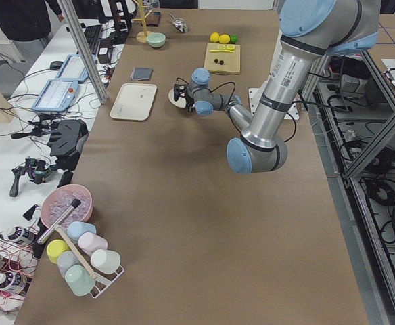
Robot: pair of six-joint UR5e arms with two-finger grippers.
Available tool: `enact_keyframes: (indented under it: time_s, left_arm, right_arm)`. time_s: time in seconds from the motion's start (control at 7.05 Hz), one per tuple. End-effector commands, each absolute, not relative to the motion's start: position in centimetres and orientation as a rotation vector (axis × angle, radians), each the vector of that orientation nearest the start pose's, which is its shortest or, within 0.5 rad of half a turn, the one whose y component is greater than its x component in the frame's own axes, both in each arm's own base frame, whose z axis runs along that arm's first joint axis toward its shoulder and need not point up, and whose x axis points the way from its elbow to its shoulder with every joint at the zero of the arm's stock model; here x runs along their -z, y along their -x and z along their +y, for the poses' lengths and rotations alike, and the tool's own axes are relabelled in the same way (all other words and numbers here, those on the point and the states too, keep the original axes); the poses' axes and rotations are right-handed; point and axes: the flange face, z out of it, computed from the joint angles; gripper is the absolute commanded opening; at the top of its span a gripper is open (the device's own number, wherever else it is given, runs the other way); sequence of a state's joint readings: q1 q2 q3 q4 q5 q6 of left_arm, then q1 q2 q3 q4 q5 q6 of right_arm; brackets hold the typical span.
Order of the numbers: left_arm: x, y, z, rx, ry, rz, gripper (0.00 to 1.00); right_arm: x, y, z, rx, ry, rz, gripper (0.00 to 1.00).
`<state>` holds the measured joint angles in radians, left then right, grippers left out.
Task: Place red cherry on plate
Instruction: 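Set the plate mid-table with the left gripper while the right arm reaches out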
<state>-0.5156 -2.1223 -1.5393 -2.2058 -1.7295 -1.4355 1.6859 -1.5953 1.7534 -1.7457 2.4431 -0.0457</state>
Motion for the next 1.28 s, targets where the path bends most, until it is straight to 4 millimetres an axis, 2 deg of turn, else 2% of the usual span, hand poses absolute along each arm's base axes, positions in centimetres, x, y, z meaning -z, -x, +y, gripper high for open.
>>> enact_keyframes:
  time_s: [0.0,0.14,0.28,0.43,0.57,0.71,0.85,0.99,1.13]
  left_arm:
    - [-26.5,-53.8,-45.3,0.311,-0.253,1.158,0.98]
    - [-26.9,-50.9,-48.3,0.348,-0.284,1.146,0.98]
    - [-27.5,-47.9,-51.1,0.341,-0.288,1.131,0.98]
    - [-30.4,-43.1,-54.2,0.234,-0.311,1.062,0.98]
    - [-34.3,-36.7,-56.9,0.245,-0.320,1.014,0.98]
    - [-35.9,-30.5,-59.3,0.281,-0.293,1.023,0.98]
    - [-36.9,-25.6,-60.9,0.251,-0.338,1.008,0.98]
    - [-39.4,-22.7,-60.7,0.133,-0.420,0.953,0.98]
    - [-39.9,-21.2,-60.8,0.126,-0.438,0.935,0.98]
  right_arm:
    - [-56.7,-10.6,-46.7,-0.070,-0.084,-0.891,1.00]
    - [-52.1,-7.8,-45.7,-0.101,-0.085,-0.903,1.00]
    - [-49.5,-4.5,-43.7,-0.106,-0.055,-0.909,1.00]
    - [-46.8,-0.7,-43.8,-0.103,-0.057,-0.930,1.00]
    - [-44.9,4.6,-43.8,-0.143,-0.043,-0.972,1.00]
    - [-44.7,9.6,-43.0,-0.182,-0.057,-0.951,1.00]
    - [-44.2,14.6,-42.1,-0.237,-0.047,-0.955,1.00]
    - [-43.7,19.4,-40.5,-0.264,-0.049,-0.960,1.00]
    - [-43.5,23.5,-38.8,-0.278,-0.048,-0.943,1.00]
